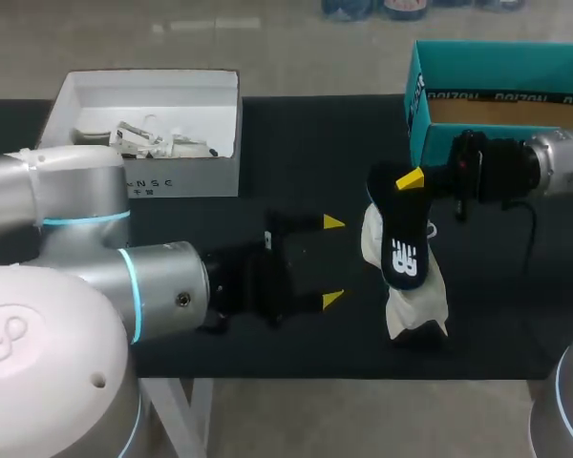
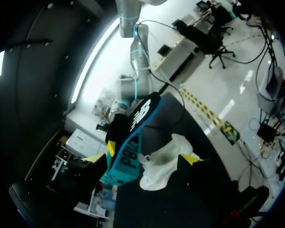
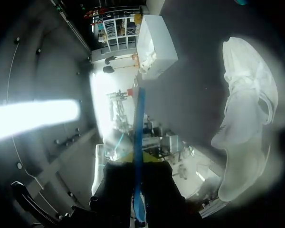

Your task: Take the shoe out of the shoebox, open the shoe tongue, remove and reinsert the insole, then place the shoe into the shoebox

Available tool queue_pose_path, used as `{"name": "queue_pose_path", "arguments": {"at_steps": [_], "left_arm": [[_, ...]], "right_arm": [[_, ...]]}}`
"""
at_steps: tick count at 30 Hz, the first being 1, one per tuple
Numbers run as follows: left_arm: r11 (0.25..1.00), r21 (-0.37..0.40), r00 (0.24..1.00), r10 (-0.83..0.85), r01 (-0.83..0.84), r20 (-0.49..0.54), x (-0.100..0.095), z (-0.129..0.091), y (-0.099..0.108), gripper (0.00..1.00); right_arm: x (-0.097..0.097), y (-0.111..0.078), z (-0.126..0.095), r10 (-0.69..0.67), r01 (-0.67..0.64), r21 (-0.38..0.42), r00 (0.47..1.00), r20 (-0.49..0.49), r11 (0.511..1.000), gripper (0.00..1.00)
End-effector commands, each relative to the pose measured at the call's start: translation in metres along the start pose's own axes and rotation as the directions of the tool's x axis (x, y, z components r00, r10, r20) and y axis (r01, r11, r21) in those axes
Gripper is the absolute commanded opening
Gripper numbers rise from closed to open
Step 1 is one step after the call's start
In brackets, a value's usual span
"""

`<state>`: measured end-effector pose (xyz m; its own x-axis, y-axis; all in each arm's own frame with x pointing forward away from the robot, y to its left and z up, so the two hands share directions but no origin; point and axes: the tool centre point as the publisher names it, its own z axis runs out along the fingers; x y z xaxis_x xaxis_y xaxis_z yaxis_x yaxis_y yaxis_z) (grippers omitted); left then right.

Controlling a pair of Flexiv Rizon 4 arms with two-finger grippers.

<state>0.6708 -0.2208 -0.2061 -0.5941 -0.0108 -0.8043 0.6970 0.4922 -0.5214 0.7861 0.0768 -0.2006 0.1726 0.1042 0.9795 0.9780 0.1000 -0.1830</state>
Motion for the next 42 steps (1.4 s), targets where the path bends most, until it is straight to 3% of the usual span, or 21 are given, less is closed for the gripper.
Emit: {"name": "queue_pose_path", "arguments": {"at_steps": [1, 30, 42], "left_arm": [[1.000, -0.012, 0.999, 0.002, -0.001, 0.034, 0.004, -0.012, -0.002, 1.00], [1.000, -0.012, 0.999, 0.002, -0.001, 0.034, 0.004, -0.012, -0.002, 1.00], [0.966, 0.000, 0.959, -0.258, 0.260, 0.119, -0.021, -0.012, -0.014, 1.00]], "right_arm": [[0.000, -0.001, 0.000, 0.001, -0.001, -0.003, 1.000, 0.002, 1.000, 0.00], [0.000, -0.001, 0.000, 0.001, -0.001, -0.003, 1.000, 0.002, 1.000, 0.00], [0.000, -0.001, 0.000, 0.001, -0.001, -0.003, 1.000, 0.002, 1.000, 0.00]]}}
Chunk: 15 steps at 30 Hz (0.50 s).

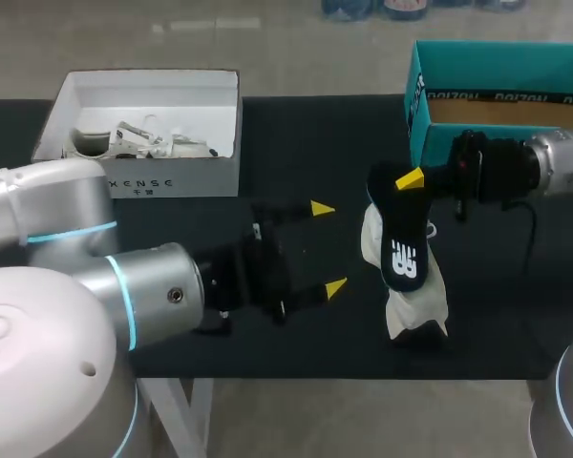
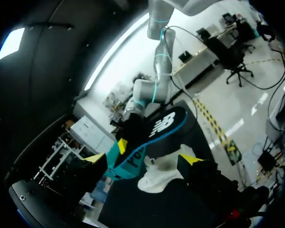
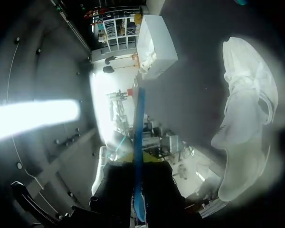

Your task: Take the shoe out of the shoebox, open the shoe tongue, remove and reinsert the insole, then place the shoe into the shoebox

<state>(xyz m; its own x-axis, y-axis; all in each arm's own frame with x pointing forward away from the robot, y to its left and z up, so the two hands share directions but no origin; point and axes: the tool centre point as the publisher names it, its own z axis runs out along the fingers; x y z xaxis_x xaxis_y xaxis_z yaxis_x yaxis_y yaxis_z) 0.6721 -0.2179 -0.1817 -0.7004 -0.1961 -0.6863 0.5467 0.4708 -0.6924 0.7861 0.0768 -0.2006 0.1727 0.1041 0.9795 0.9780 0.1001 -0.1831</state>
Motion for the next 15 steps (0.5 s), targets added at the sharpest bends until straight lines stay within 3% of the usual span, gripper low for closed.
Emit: {"name": "queue_pose_path", "arguments": {"at_steps": [1, 6, 15], "left_arm": [[0.997, -0.015, 0.997, -0.069, 0.069, 0.036, -0.001, -0.004, -0.004, 1.00], [0.979, -0.046, 0.979, -0.197, 0.199, 0.059, -0.009, -0.009, -0.006, 1.00], [0.882, -0.023, 0.881, -0.469, 0.471, 0.065, -0.029, -0.019, -0.017, 1.00]], "right_arm": [[0.000, -0.001, 0.000, 0.001, -0.001, -0.003, 1.000, 0.002, 1.000, 0.00], [0.000, -0.001, 0.000, 0.001, -0.001, -0.003, 1.000, 0.002, 1.000, 0.00], [0.000, -0.001, 0.000, 0.001, -0.001, -0.003, 1.000, 0.002, 1.000, 0.00]]}}
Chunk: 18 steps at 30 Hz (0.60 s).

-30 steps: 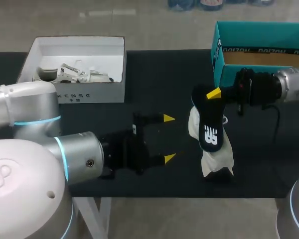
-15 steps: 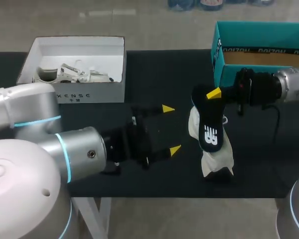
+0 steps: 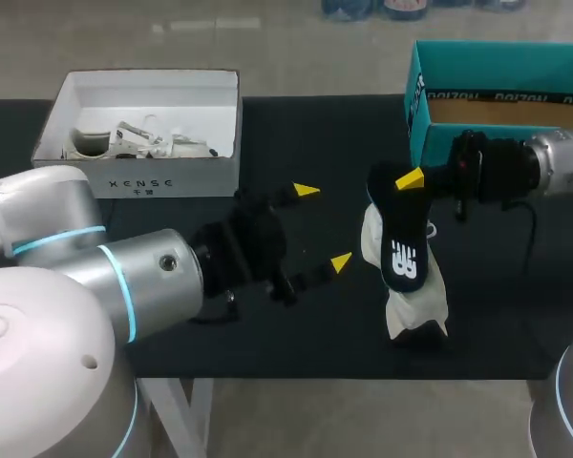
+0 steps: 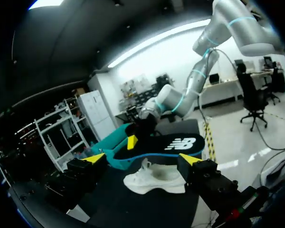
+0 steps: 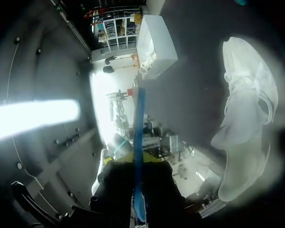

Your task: Take the shoe out of the shoebox, open the shoe tongue, remove and reinsert the insole, then place the shoe into the shoebox

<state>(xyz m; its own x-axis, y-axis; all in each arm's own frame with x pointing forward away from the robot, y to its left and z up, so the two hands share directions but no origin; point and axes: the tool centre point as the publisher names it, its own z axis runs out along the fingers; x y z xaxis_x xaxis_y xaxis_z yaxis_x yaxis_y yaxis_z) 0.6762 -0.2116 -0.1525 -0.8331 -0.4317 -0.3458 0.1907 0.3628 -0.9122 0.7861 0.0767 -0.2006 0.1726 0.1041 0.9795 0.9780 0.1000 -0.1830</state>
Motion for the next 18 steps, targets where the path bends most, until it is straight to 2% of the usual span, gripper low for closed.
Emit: {"name": "queue_pose_path", "arguments": {"at_steps": [1, 4, 11, 18], "left_arm": [[0.997, -0.004, 0.997, -0.082, 0.082, -0.004, -0.005, -0.010, -0.006, 1.00], [0.990, -0.015, 0.990, -0.143, 0.143, 0.001, -0.009, -0.011, -0.011, 1.00], [0.957, -0.119, 0.964, -0.267, 0.264, -0.008, -0.016, -0.008, -0.017, 1.00], [0.872, -0.150, 0.884, -0.468, 0.465, 0.021, -0.034, -0.005, -0.017, 1.00]], "right_arm": [[0.000, -0.001, 0.001, 0.001, -0.001, -0.003, 1.000, 0.002, 1.000, 0.00], [0.000, -0.001, 0.001, 0.001, -0.001, -0.003, 1.000, 0.002, 1.000, 0.00], [0.000, -0.001, 0.001, 0.001, -0.001, -0.003, 1.000, 0.002, 1.000, 0.00], [0.000, -0.001, 0.001, 0.001, -0.001, -0.003, 1.000, 0.002, 1.000, 0.00]]}}
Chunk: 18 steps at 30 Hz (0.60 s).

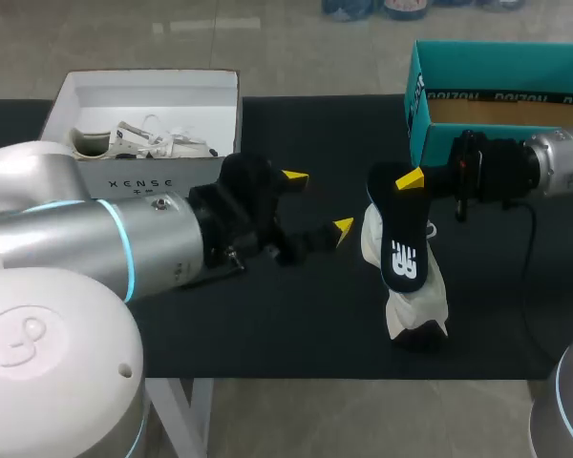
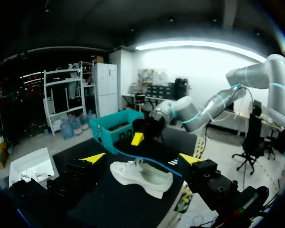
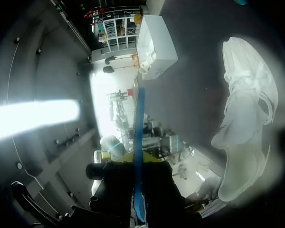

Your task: Take the shoe out of the shoebox, open the shoe tongue, remove and reinsert the insole, then place the shoe into the shoebox

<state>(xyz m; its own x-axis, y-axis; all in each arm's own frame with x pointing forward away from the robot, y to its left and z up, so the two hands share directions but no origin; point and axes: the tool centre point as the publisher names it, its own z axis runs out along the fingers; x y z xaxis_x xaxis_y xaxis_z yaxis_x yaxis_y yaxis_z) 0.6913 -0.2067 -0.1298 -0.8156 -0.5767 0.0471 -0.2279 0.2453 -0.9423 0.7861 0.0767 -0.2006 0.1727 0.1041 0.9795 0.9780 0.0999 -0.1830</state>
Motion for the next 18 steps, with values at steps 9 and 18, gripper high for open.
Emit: {"name": "queue_pose_path", "arguments": {"at_steps": [9, 18], "left_arm": [[0.985, -0.043, 0.986, -0.162, 0.164, 0.050, -0.0185, -0.0030, -0.0066, 1.00], [0.985, -0.043, 0.986, -0.162, 0.164, 0.050, -0.0185, -0.0030, -0.0066, 1.00]], "right_arm": [[0.0001, -0.0010, 0.0006, 0.001, -0.001, -0.003, 1.000, 0.002, 1.000, 0.00], [0.0001, -0.0010, 0.0006, 0.001, -0.001, -0.003, 1.000, 0.002, 1.000, 0.00]]}}
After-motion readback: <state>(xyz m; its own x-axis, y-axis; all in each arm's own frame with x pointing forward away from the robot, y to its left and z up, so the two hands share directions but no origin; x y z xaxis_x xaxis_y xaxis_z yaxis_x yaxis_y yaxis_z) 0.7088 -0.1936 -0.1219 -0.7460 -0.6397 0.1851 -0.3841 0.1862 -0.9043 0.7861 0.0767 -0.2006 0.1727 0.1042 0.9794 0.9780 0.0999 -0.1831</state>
